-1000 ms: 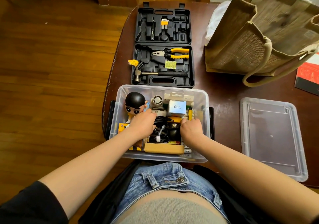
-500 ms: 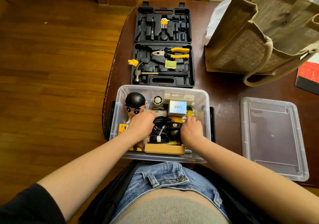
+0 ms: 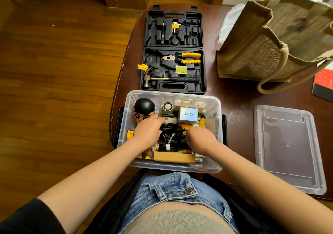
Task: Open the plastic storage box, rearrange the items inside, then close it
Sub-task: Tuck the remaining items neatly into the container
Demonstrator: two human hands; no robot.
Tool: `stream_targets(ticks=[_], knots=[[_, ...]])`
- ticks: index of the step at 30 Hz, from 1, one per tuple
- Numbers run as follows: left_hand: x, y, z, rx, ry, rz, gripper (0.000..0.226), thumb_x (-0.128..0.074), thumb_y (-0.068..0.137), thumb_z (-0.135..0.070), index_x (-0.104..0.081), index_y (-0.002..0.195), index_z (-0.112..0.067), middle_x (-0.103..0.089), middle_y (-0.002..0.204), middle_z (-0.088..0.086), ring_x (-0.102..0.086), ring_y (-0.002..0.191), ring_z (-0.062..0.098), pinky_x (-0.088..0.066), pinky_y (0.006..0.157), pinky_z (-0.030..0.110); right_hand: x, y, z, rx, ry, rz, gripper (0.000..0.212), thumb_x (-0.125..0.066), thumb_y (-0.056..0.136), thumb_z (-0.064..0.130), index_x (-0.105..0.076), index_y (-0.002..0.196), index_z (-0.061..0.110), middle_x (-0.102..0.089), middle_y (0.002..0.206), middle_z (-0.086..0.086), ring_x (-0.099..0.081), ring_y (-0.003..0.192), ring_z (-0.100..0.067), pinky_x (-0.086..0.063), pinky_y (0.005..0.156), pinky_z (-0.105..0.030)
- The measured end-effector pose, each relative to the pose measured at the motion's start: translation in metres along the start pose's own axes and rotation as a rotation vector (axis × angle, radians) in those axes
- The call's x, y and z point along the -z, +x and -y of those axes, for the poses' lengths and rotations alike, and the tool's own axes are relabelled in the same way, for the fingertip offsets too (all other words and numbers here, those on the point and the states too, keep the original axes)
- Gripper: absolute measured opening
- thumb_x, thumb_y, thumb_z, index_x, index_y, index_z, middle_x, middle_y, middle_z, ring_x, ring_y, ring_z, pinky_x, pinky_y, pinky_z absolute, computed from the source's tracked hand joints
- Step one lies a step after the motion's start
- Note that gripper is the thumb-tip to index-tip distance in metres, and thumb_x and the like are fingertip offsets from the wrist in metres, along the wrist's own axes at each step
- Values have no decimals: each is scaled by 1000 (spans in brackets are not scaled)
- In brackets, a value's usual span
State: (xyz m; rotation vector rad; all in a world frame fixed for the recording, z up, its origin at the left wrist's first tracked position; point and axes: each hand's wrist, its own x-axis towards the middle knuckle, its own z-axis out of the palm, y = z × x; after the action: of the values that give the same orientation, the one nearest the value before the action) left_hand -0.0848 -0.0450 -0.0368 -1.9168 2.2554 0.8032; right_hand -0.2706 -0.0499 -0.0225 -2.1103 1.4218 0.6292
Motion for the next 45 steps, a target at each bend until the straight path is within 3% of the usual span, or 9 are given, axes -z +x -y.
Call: stream_targets(ticks=[2,5,9,14,19,25,32,39,45], knots=[[2,0,1,7,-11,-11,39,-63,88,-18,-57,127,-23,-54,132,1,-56,115,23,-48,88,36,0,4,4,90,131,103,21,-48,88,10,-69,87,7,-64,83,-10,-57,77,-31,-51,66,-32],[4,0,3,16,-7,-8,38,-64,88,-19,-58,125,-23,-56,129,1,-56,113,23,-48,86,36,-4,16,15,124,118,142,29,-52,89,15,-67,114,15,-66,109,-9,-61,96,-29,-51,77,-32],[5,2,3,13,-18,8,37,-63,88,-19,-59,124,-22,-57,127,2,-57,112,23,-48,85,36,-8,32,33,139,80,168,38,-56,89,20,-57,127,16,-64,115,-8,-60,101,-26,-51,77,-33],[6,4,4,6,-36,12,36,-62,88,-18,-60,124,-21,-58,125,3,-56,113,24,-48,86,37,-6,43,47,78,1,168,29,-58,87,19,-60,115,14,-59,96,-4,-54,83,-22,-44,63,-30],[5,4,5,9,-53,4,35,-63,87,-18,-61,123,-22,-58,125,2,-57,112,23,-49,85,36,-10,45,41,101,-35,211,36,-56,89,20,-58,125,21,-62,113,-5,-59,102,-25,-49,72,-31],[6,6,6,6,-57,21,36,-62,88,-18,-60,123,-23,-57,125,2,-56,111,23,-48,86,36,-9,48,34,118,-70,251,42,-56,90,21,-52,130,29,-59,121,-3,-57,108,-25,-47,74,-31],[8,5,4,1,-49,32,37,-61,89,-18,-59,125,-22,-56,129,2,-54,116,22,-47,93,37,-18,46,47,201,-173,39,28,-62,87,36,-64,102,12,-67,99,-6,-63,88,-24,-42,64,-30],[10,7,4,21,-54,65,35,-60,89,-19,-60,124,-22,-57,127,3,-54,115,24,-48,91,39,-23,54,57,273,-182,-24,21,-59,85,29,-65,96,11,-68,95,-6,-64,85,-26,-40,62,-30],[6,7,6,32,-72,38,34,-61,88,-19,-61,122,-23,-57,128,1,-55,114,24,-49,89,38,-25,54,53,210,-50,-20,24,-59,89,28,-65,103,9,-67,102,-9,-63,93,-27,-47,73,-33]])
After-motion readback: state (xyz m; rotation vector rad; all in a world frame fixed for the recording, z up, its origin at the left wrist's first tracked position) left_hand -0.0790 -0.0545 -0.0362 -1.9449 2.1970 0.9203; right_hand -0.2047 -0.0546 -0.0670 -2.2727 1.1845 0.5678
